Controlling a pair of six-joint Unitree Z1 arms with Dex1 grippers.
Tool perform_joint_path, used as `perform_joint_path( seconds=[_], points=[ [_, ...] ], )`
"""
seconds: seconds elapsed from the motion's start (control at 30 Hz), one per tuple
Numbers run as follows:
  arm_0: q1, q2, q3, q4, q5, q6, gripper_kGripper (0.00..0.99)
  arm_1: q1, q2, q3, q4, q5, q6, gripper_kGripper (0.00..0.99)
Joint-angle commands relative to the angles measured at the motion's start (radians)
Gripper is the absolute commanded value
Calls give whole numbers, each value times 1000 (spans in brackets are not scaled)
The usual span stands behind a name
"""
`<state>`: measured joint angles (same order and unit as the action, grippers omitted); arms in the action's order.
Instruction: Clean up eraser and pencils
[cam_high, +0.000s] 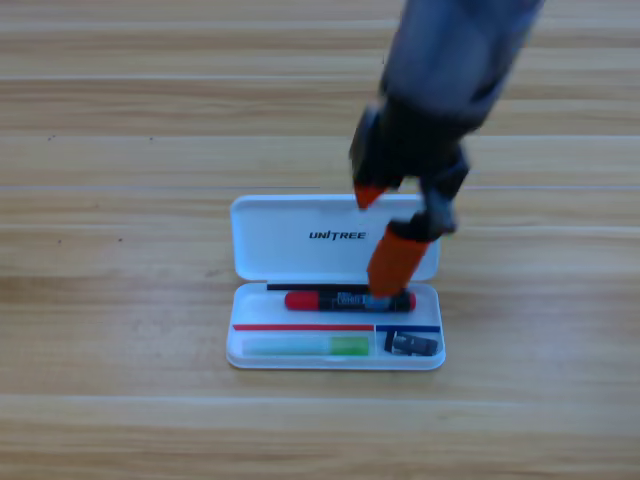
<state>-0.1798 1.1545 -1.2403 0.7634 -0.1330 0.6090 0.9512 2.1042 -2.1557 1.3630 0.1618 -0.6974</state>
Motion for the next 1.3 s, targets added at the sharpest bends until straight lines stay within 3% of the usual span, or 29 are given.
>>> perform_joint_path(
  seconds=[0.03,0.13,0.27,0.4,0.57,0.73,0.97,1.17,1.3],
  points=[
    [23,102,24,-127,-111,15,969,29,-337,228,-122,124,61,946],
    [23,191,58,-260,-195,69,930,9,-437,410,-278,159,102,946],
    [23,332,91,-434,-297,77,930,8,-547,640,-481,173,136,948],
    [8,459,102,-539,-355,106,930,8,-595,746,-575,205,162,954],
    [-26,600,94,-592,-422,140,882,8,-596,757,-581,208,176,954],
    [-64,708,53,-586,-435,161,753,8,-606,751,-585,205,191,954],
    [-104,812,-1,-572,-462,198,385,8,-607,760,-587,205,196,954],
    [-135,877,-42,-546,-490,225,0,8,-609,766,-587,208,196,954],
    [-155,913,-54,-544,-497,225,0,8,-616,778,-587,206,197,954]
  ],
)
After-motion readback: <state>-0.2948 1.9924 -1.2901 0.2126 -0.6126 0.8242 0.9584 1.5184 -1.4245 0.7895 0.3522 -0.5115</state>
